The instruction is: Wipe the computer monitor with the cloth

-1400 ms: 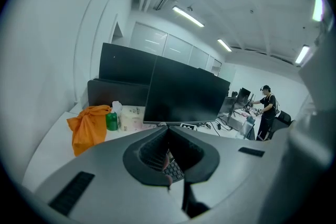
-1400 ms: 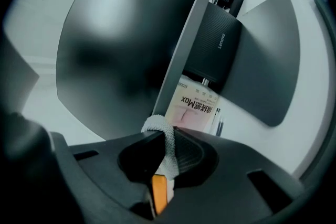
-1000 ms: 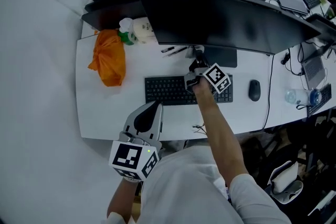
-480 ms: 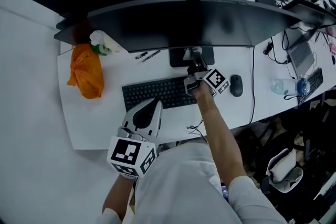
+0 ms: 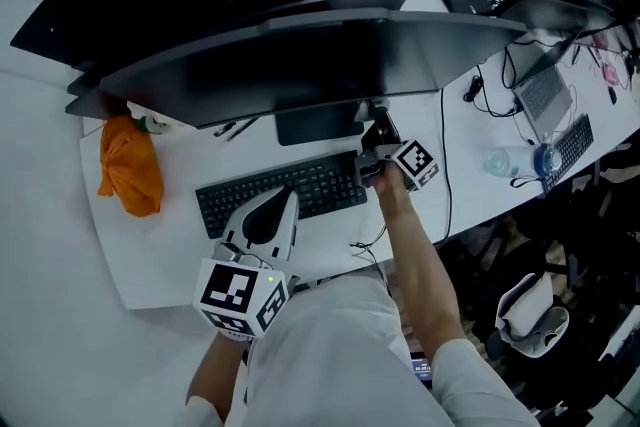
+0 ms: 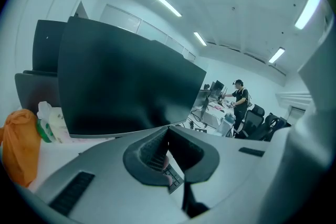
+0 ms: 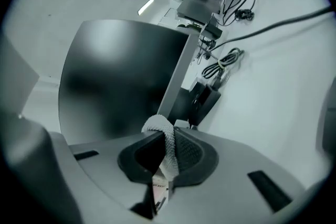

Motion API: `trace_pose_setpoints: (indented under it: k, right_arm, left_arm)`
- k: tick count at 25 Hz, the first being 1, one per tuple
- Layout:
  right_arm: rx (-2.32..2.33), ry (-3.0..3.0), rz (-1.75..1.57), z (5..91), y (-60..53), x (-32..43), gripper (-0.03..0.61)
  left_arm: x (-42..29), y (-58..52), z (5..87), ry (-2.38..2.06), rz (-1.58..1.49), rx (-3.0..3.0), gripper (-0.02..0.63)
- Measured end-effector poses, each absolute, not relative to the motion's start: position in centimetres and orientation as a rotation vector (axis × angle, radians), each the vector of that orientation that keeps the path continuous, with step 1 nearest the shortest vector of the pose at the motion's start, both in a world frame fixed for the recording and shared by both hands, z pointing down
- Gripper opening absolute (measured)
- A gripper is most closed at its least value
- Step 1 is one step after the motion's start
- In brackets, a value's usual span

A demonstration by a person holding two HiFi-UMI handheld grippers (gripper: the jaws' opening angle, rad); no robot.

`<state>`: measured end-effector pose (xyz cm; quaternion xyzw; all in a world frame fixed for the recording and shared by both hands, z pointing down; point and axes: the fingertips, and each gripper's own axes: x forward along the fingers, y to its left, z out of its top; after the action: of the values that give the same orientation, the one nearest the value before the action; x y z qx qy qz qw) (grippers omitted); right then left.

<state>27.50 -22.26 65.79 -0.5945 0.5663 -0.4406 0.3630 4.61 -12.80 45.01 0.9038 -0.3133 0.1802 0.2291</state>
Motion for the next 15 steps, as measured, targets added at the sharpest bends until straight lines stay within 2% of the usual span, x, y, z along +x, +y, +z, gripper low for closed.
trace_pose_setpoints:
  k: [5,15]
  right_arm:
    - [-1.56,1.32,-1.119,66.0,-21.0,32.9,0.034]
    - [-1.709,1.414,-1.051,65.4,-19.3,39.8,0.034]
  left_arm:
    - [7.5,-12.8,45.2,-0.818,0.506,2.5,0.019]
    - [11.0,-12.9,45.3,-0.749,0.528,2.528,0.018]
